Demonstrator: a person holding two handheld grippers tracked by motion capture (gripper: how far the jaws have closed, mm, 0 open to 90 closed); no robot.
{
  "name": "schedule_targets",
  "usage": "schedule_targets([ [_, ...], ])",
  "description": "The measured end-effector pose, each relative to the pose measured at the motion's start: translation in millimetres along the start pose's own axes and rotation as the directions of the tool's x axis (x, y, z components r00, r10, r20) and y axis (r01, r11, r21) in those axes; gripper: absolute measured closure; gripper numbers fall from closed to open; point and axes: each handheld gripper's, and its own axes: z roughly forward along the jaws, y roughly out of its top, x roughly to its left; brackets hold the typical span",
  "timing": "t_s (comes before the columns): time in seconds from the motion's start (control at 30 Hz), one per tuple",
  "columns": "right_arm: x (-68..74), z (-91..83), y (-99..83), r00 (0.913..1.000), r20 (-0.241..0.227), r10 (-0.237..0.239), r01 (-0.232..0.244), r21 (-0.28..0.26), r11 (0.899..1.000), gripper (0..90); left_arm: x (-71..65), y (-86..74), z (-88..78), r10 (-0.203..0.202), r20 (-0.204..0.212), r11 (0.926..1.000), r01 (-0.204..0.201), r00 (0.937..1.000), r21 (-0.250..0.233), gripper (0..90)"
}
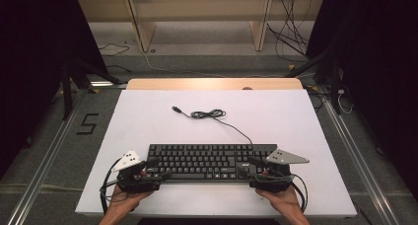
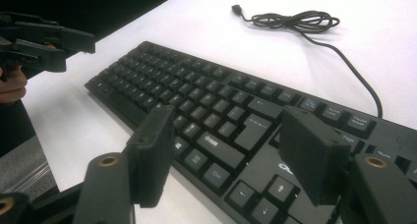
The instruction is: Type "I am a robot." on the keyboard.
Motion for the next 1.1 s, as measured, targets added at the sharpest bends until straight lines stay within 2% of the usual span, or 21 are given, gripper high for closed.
schedule_targets([
  [0.33, -2.2, -14.4, -8.4, 0.9998, 0.017, -0.009, 0.009, -0.012, 1.000, 38.1, -1.7, 0.2, -1.0, -0.001, 0.004, 1.0000, 0.001, 1.0000, 0.003, 25.1],
  [0.57, -6.9, -23.9, -15.6, 0.9983, 0.048, -0.033, 0.033, -0.016, 0.999, 37.1, -3.7, -0.2, -0.4, 0.003, 0.008, 1.0000, -0.003, 1.0000, 0.004, 24.9],
  [1.1, -6.8, -23.8, -15.1, 0.9988, 0.046, -0.017, 0.019, -0.029, 0.999, 34.4, -3.2, -0.3, -0.3, 0.003, 0.008, 1.0000, -0.003, 1.0000, -0.002, 24.3],
])
